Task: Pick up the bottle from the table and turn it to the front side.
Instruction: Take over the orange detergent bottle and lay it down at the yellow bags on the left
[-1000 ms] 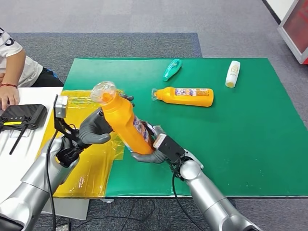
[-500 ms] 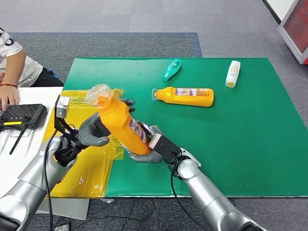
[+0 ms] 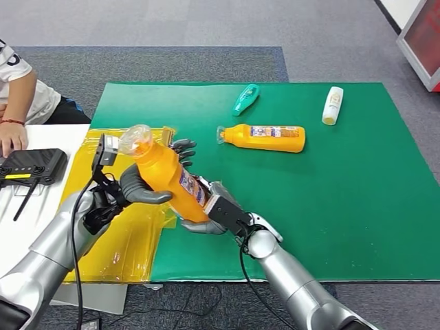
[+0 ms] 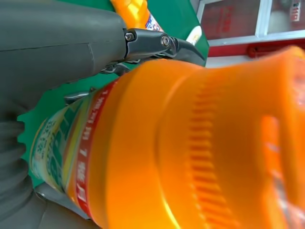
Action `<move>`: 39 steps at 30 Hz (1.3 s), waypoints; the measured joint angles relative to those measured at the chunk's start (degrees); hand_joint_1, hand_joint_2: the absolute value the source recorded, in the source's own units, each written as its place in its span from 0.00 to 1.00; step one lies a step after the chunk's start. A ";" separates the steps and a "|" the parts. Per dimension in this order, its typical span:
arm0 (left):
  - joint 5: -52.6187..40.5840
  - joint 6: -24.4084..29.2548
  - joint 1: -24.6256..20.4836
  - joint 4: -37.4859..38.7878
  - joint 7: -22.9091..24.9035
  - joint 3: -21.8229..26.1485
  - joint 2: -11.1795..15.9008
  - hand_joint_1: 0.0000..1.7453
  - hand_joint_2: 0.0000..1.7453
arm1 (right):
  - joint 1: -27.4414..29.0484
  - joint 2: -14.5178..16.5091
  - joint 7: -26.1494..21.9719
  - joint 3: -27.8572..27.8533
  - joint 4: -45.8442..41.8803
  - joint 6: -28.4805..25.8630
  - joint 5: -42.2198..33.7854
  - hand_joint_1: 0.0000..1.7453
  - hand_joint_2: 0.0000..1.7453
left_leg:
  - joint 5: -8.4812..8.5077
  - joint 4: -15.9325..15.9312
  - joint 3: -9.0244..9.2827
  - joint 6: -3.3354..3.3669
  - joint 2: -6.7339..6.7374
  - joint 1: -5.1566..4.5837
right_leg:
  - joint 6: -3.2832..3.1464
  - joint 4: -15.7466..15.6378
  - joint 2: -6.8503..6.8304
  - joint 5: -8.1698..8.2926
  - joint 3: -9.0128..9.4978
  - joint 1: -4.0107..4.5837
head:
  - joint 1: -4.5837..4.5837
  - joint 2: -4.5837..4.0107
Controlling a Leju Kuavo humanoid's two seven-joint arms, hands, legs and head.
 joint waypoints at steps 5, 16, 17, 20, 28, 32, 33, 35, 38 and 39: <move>-0.16 0.70 -0.51 0.34 -0.22 -0.36 -0.49 0.00 1.00 | -0.03 0.26 0.03 -0.01 0.64 -0.26 0.08 1.00 1.00 | 0.00 0.00 0.00 0.00 0.00 0.00 | 0.00 0.00 0.00 0.00 0.00 0.00 | 0.00 0.00; -0.14 0.84 -0.49 0.64 -1.05 -0.39 -0.68 0.00 1.00 | -0.06 0.28 0.15 -0.02 1.03 -0.58 0.46 1.00 1.00 | 0.00 0.00 -0.01 0.00 0.00 0.00 | 0.00 0.00 0.00 0.00 0.00 0.00 | 0.01 0.00; -0.13 0.77 -0.48 0.65 -1.16 -0.37 -0.72 0.00 1.00 | -0.06 0.28 0.16 -0.02 1.05 -0.59 0.51 1.00 1.00 | 0.00 0.00 -0.01 0.00 0.00 0.00 | 0.00 0.00 0.00 0.00 0.00 0.00 | 0.01 0.00; 0.09 0.12 -0.33 0.66 -1.45 -0.16 -0.90 0.27 1.00 | -0.05 0.29 0.18 -0.03 1.08 -0.56 0.79 1.00 1.00 | 0.00 0.00 -0.01 0.00 0.00 0.00 | 0.00 0.00 0.00 0.01 0.00 0.00 | 0.00 0.00; 2.10 -2.38 1.11 0.66 -2.34 0.84 -1.52 1.00 1.00 | -0.05 0.30 0.20 -0.04 1.08 -0.30 1.25 1.00 1.00 | 0.00 0.00 -0.01 0.00 0.00 0.00 | 0.00 0.00 0.00 0.00 -0.01 0.00 | 0.00 0.00; 2.66 -2.96 1.78 0.64 -2.67 1.53 -1.79 1.00 1.00 | -0.04 0.38 0.21 -0.02 1.08 -0.17 1.32 1.00 1.00 | 0.00 0.00 -0.01 0.00 0.00 0.00 | 0.00 0.00 0.00 0.01 -0.01 0.00 | 0.00 0.00; 2.69 -2.97 1.88 0.64 -2.72 1.68 -1.86 1.00 1.00 | -0.03 0.40 0.22 -0.01 1.08 -0.17 1.33 1.00 1.00 | 0.00 0.00 -0.01 0.00 0.00 0.00 | 0.00 0.00 0.00 0.01 -0.01 0.00 | 0.00 0.00; 2.70 -2.98 2.03 0.64 -2.77 1.90 -1.97 1.00 1.00 | -0.01 0.42 0.22 0.02 1.08 -0.16 1.35 1.00 1.00 | 0.00 0.00 -0.01 0.00 0.00 0.00 | 0.00 0.00 0.00 0.01 0.00 0.00 | 0.01 0.00; 2.69 -2.97 2.31 0.63 -2.90 2.25 -2.11 1.00 1.00 | 0.03 0.44 0.28 0.14 1.08 -0.15 1.38 1.00 1.00 | 0.00 0.00 -0.01 0.00 0.00 0.00 | 0.00 0.00 0.00 0.01 0.00 0.00 | 0.01 0.00; 2.68 -2.96 2.42 0.60 -2.93 2.39 -2.16 1.00 1.00 | 0.03 0.45 0.32 0.19 1.08 -0.15 1.38 1.00 1.00 | 0.00 0.00 -0.01 0.00 0.00 0.00 | 0.00 0.00 0.00 0.01 0.00 0.00 | 0.01 0.00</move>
